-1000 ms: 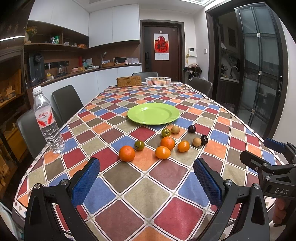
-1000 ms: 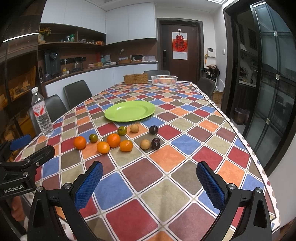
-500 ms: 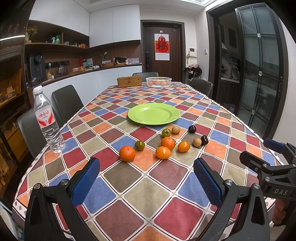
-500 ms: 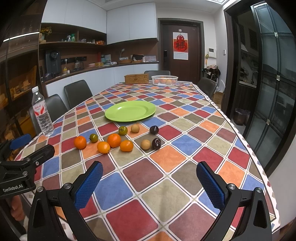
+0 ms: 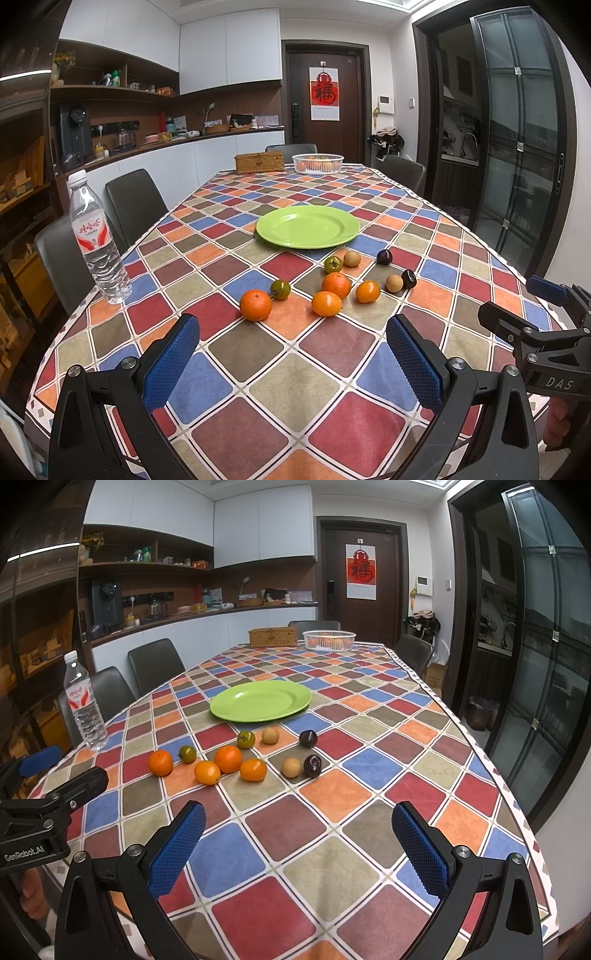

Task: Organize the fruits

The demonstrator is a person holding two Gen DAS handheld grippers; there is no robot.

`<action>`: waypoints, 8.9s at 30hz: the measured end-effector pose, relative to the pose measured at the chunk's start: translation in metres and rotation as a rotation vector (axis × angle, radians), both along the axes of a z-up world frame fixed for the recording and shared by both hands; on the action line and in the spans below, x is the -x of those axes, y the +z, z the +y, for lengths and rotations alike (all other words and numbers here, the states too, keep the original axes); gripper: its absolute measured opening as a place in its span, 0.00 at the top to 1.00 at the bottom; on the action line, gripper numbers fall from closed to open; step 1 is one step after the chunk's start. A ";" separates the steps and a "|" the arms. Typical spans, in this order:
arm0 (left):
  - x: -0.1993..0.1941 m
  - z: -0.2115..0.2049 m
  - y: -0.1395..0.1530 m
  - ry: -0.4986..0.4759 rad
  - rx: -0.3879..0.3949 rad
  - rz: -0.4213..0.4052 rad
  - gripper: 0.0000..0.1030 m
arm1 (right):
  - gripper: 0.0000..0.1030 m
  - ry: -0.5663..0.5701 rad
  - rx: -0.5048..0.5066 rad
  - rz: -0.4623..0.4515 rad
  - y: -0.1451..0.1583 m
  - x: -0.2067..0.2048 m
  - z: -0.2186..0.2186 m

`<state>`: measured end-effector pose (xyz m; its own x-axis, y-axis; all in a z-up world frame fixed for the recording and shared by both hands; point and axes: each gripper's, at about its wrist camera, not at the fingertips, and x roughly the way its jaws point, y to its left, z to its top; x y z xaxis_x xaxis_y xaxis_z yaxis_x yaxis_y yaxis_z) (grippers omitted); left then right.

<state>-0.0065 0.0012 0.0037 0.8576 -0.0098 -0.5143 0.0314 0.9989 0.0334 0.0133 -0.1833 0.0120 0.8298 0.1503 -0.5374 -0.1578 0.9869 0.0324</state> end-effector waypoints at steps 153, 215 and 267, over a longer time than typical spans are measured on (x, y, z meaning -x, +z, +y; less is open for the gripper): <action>-0.342 0.009 -0.052 -0.174 0.066 0.428 0.63 | 0.64 0.353 -0.012 0.437 -0.052 -0.352 0.073; -0.114 0.049 -0.026 -0.019 0.002 0.176 0.31 | 0.49 0.315 -0.025 0.194 -0.023 -0.143 0.083; -0.155 0.051 -0.059 -0.032 0.091 0.303 0.62 | 0.60 0.372 -0.003 0.301 -0.057 -0.178 0.105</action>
